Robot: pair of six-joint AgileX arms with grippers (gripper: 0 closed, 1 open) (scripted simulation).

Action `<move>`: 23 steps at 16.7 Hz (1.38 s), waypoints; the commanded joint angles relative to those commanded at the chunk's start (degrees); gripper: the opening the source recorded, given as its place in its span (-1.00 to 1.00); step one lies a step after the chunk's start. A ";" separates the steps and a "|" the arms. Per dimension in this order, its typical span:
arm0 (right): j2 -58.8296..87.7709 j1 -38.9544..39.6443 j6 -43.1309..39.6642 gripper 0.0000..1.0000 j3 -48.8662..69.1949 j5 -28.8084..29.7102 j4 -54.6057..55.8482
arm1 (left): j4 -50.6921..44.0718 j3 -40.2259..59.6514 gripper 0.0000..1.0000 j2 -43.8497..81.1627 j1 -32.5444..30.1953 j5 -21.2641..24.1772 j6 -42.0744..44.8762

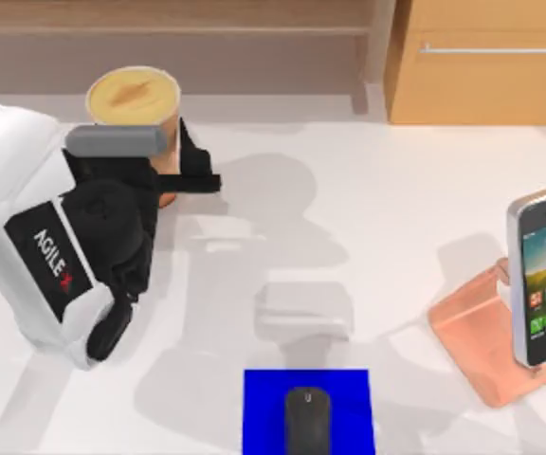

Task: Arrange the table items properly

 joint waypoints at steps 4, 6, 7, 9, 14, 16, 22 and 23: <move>0.00 0.00 0.00 1.00 0.00 0.00 0.00 | -1.67 -0.29 -1.00 -1.97 0.01 -0.01 0.02; 0.00 0.00 0.00 1.00 0.00 0.00 0.00 | -2.14 -0.37 -1.00 -2.51 0.01 -0.02 0.03; 0.00 0.00 0.00 1.00 0.00 0.00 0.00 | -2.14 -0.37 -1.00 -2.51 0.01 -0.02 0.03; 0.00 0.00 0.00 1.00 0.00 0.00 0.00 | -1.99 -0.16 -1.00 -2.35 -0.01 -0.03 0.10; 0.00 0.00 0.00 1.00 0.00 0.00 0.00 | -3.88 5.03 -1.00 -8.64 -2.48 1.96 -0.40; 0.00 0.00 0.00 1.00 0.00 0.00 0.00 | -6.87 8.34 -1.00 -11.88 -3.71 3.43 -0.69; 0.00 0.00 0.00 1.00 0.00 0.00 0.00 | -22.25 20.46 -1.00 -16.35 -2.37 7.11 -1.09; 0.00 0.00 0.00 1.00 0.00 0.00 0.00 | -25.37 22.48 -1.00 -16.33 -1.43 7.49 -1.05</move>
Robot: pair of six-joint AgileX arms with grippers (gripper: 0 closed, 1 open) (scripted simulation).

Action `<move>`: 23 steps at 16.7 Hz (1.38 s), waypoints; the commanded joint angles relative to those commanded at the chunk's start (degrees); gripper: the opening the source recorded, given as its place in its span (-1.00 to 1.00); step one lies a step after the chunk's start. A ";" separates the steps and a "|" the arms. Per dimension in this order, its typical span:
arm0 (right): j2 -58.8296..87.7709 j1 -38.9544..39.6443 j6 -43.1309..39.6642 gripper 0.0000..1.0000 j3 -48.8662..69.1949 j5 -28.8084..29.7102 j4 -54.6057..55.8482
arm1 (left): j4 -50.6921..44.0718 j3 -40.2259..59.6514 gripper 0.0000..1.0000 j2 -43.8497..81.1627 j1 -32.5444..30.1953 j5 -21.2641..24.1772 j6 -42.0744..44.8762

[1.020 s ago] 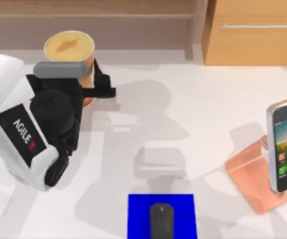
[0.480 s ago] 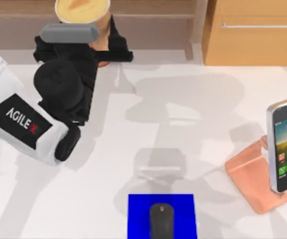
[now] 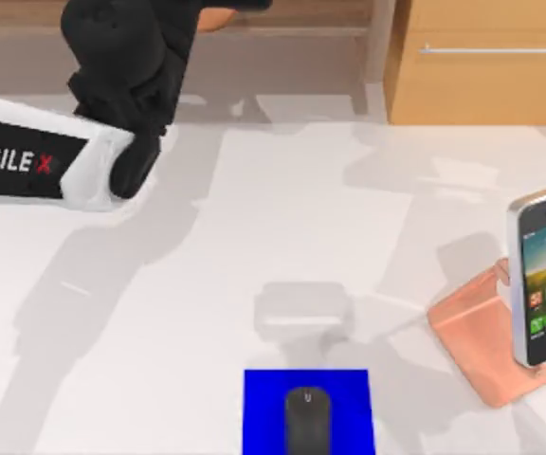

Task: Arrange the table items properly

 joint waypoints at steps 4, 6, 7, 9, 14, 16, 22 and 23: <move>0.00 0.00 0.00 1.00 0.00 0.00 0.00 | -12.23 7.58 -1.00 0.71 4.53 0.82 0.44; 0.00 0.00 0.00 1.00 0.00 0.00 0.00 | -17.51 10.64 -1.00 1.14 6.78 0.85 0.76; 0.00 0.00 0.00 1.00 0.00 0.00 0.00 | -19.77 11.86 -1.00 1.38 7.78 0.81 0.91; 0.00 0.00 0.00 1.00 0.00 0.00 0.00 | -23.26 13.56 -1.00 1.90 9.33 0.72 1.15; 0.00 0.00 0.00 1.00 0.00 0.00 0.00 | -25.07 14.22 -1.00 2.40 10.06 0.67 1.25; 0.00 0.00 0.00 1.00 0.00 0.00 0.00 | -24.99 13.99 -1.00 2.19 9.67 0.69 1.25; 0.00 0.00 0.00 1.00 0.00 0.00 0.00 | -25.07 14.11 -1.00 2.17 9.88 0.76 1.59; 0.00 0.00 0.00 1.00 0.00 0.00 0.00 | -25.06 14.14 -1.00 2.20 9.92 0.71 1.44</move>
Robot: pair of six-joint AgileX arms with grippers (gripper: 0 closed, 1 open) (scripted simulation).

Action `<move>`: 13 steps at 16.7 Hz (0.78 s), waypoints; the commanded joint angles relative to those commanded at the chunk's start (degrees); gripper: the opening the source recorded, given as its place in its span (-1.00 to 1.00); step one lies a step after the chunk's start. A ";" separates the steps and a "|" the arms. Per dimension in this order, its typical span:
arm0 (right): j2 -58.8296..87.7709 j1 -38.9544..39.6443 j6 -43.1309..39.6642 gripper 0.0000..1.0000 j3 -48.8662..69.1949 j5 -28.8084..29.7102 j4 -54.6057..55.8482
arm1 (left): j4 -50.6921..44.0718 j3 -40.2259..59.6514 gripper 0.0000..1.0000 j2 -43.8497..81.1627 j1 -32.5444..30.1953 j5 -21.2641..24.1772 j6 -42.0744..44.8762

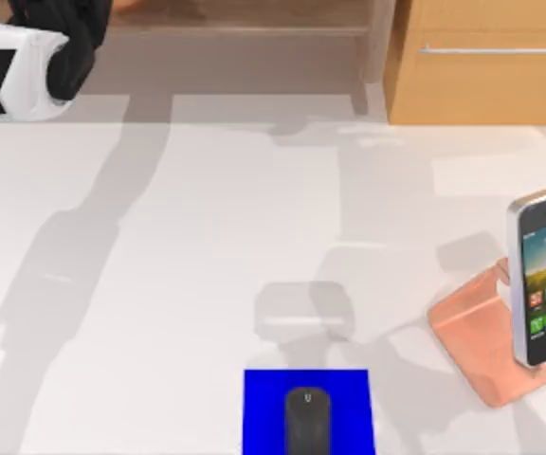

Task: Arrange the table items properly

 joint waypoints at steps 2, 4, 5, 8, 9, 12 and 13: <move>0.00 0.00 0.00 1.00 0.00 0.00 0.00 | -0.03 0.07 -1.00 0.12 0.07 0.00 -0.11; 0.00 0.00 0.00 1.00 0.00 0.00 0.00 | -0.02 0.08 -1.00 0.20 0.14 -0.04 -0.19; 0.00 0.00 0.00 1.00 0.00 0.00 0.00 | -0.02 0.08 -1.00 0.20 0.14 -0.04 -0.19; 0.00 0.00 0.00 1.00 0.00 0.00 0.00 | -0.02 0.08 -0.70 0.20 0.14 -0.04 -0.19; 0.00 0.00 0.00 1.00 0.00 0.00 0.00 | -0.02 0.08 -0.55 0.20 0.14 -0.04 -0.19; 0.00 0.00 0.00 1.00 0.00 0.00 0.00 | -0.02 0.08 -0.10 0.20 0.14 -0.04 -0.19; 0.00 0.00 0.00 1.00 0.00 0.00 0.00 | -0.02 0.08 0.06 0.20 0.14 -0.04 -0.19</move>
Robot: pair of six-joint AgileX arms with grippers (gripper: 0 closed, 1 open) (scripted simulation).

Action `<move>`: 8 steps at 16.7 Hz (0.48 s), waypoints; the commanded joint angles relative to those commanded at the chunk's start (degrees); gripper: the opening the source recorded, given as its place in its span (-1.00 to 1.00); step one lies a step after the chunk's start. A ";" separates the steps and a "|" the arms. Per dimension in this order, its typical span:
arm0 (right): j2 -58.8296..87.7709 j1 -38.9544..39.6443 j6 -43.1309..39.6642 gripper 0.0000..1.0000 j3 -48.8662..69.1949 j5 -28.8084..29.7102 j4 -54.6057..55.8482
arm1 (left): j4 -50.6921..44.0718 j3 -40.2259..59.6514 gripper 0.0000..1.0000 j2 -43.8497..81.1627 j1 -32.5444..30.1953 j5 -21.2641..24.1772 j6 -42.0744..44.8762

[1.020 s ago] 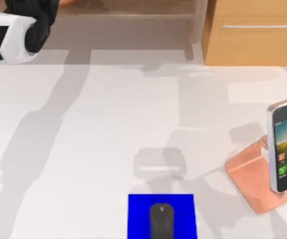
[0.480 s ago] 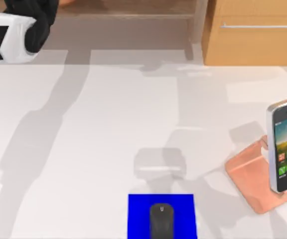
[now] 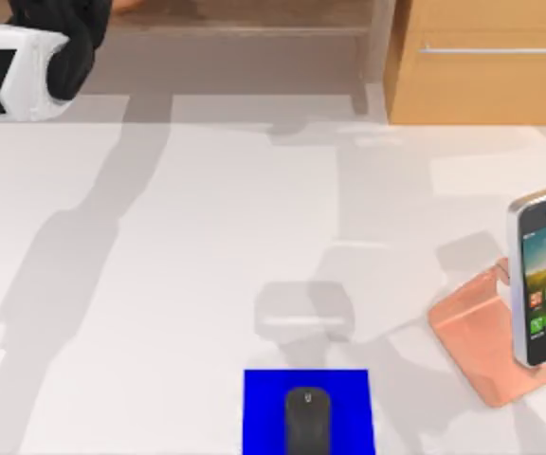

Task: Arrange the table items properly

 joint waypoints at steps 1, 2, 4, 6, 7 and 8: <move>0.00 0.00 0.00 1.00 0.00 0.00 0.00 | 0.00 0.00 0.21 0.00 0.00 0.00 0.00; 0.00 0.00 0.00 1.00 0.00 0.00 0.00 | 0.00 0.00 0.36 0.00 0.00 0.00 0.00; 0.00 0.00 0.00 1.00 0.00 0.00 0.00 | 0.00 0.00 0.66 0.00 0.00 0.00 0.00; 0.00 0.00 0.00 1.00 0.00 0.00 0.00 | 0.00 0.00 0.96 0.00 0.00 0.00 0.00; 0.00 0.00 0.00 1.00 0.00 0.00 0.00 | 0.00 0.00 1.00 0.00 0.00 0.00 0.00; 0.00 0.00 0.00 1.00 0.00 0.00 0.00 | 0.00 0.00 1.00 0.00 0.00 0.00 0.00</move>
